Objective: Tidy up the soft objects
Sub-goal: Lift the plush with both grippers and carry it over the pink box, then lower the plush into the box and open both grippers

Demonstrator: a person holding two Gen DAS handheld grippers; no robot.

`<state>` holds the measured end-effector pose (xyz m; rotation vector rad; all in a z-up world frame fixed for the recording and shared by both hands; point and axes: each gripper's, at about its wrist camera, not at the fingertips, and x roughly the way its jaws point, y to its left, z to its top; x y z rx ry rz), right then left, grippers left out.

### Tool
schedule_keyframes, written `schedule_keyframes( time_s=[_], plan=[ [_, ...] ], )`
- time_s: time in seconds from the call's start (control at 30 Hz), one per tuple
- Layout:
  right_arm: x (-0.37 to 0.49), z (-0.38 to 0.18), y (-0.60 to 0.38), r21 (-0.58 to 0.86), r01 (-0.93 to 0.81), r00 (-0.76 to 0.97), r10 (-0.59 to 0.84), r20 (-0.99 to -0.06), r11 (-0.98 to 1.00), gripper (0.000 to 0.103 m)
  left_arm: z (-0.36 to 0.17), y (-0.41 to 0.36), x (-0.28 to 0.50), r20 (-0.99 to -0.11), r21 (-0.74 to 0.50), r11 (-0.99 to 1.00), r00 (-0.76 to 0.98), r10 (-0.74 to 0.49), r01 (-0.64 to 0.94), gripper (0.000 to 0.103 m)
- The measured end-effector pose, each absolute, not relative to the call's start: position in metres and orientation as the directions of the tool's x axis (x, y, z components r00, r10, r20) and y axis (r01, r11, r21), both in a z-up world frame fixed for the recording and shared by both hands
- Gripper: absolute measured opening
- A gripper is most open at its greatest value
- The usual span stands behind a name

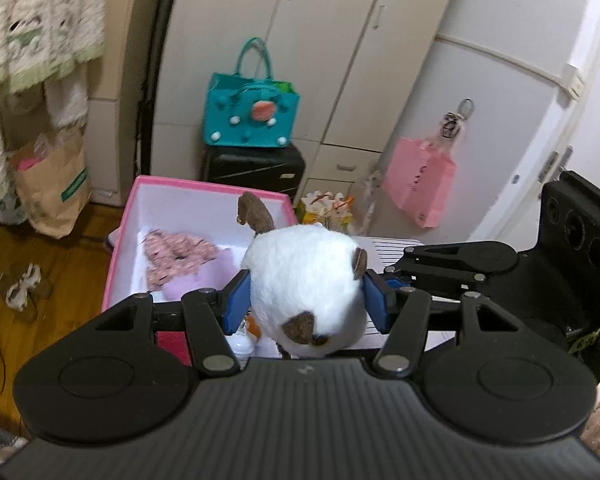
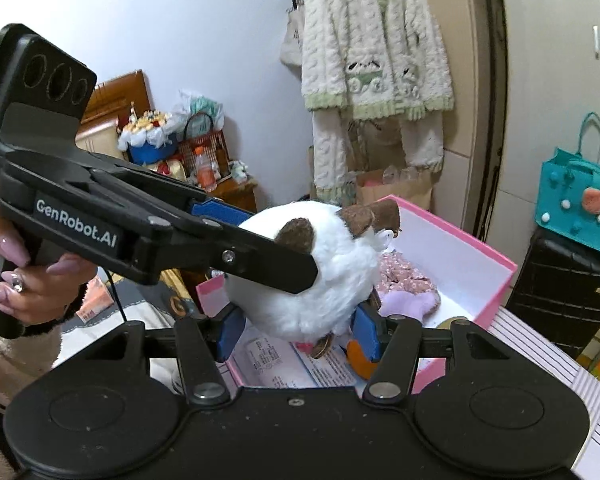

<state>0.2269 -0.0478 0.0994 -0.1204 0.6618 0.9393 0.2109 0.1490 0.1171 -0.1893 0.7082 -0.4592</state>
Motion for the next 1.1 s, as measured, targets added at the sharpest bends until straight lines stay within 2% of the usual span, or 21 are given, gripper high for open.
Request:
schedule_keyframes(
  time_s=[0.23,0.47,0.73,0.97,1.1],
  plan=[
    [0.249,0.079,-0.028,0.266,-0.773,0.303,0.703,-0.643,0.576,0.063,0.087,0.175,0.236,-0.647,-0.398,0.871,0.585,-0.489,0.288,0.058],
    [0.253,0.066,-0.012,0.188,-0.776,0.342,0.653,-0.676,0.602,0.063,0.067,0.180,0.253,-0.658,-0.398,0.877,0.582,-0.478,0.271,0.057],
    [0.294,0.068,0.000,0.050,-0.743,0.485,0.588,-0.647,0.668,0.062,0.068,0.175,0.305,-0.639,-0.355,0.901,0.638,-0.429,0.251,0.055],
    [0.355,0.052,-0.005,0.232,-0.669,0.423,0.618,-0.662,0.706,0.062,0.060,0.166,0.352,-0.672,-0.295,0.928,0.641,-0.371,0.228,0.055],
    [0.364,0.036,0.002,0.232,-0.650,0.414,0.593,-0.691,0.724,0.062,0.045,0.166,0.367,-0.699,-0.301,0.931,0.617,-0.361,0.204,0.055]
  ],
)
